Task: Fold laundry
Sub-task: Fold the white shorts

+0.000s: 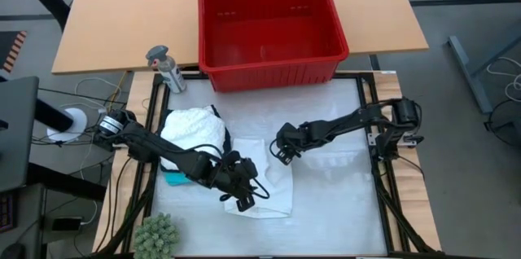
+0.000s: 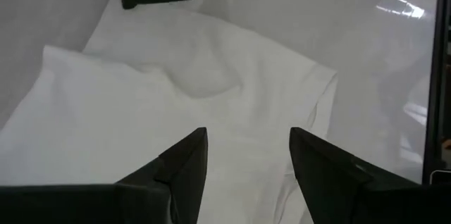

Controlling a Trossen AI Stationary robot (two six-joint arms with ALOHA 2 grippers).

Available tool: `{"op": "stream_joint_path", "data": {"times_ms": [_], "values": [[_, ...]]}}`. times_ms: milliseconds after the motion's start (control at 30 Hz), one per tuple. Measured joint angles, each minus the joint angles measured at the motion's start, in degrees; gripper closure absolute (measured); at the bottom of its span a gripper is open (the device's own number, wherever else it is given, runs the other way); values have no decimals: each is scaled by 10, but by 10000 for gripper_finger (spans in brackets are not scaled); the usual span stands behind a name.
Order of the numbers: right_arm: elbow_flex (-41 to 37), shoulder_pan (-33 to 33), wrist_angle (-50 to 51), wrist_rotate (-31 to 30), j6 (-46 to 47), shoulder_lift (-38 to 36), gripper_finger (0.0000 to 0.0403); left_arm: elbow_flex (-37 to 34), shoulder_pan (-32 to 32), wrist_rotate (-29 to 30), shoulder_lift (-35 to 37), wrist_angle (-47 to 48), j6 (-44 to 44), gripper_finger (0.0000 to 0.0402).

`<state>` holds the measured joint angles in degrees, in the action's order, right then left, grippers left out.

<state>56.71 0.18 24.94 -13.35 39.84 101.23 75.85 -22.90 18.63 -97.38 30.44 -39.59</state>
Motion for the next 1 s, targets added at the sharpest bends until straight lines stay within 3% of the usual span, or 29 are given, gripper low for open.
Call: {"op": "stream_joint_path", "data": {"times_ms": [167, 267, 467, 667, 1000], "values": [[3, -7, 1, 20, 9, 22, 191, 0, 2, 9, 0, 14, 0, 214], [3, -6, 11, 21, 9, 18, 252, -2, 4, 27, 0, 26, 4, 214], [0, -8, 54, 30, 1, -10, 383, -86, 31, 0, -2, -82, 6, 214], [-1, -7, 120, 33, 13, -29, 362, -159, 66, -23, -2, -197, -10, 214], [-1, 24, 156, 43, 33, -30, 383, -207, 112, -22, -2, -271, -34, 214]]}}
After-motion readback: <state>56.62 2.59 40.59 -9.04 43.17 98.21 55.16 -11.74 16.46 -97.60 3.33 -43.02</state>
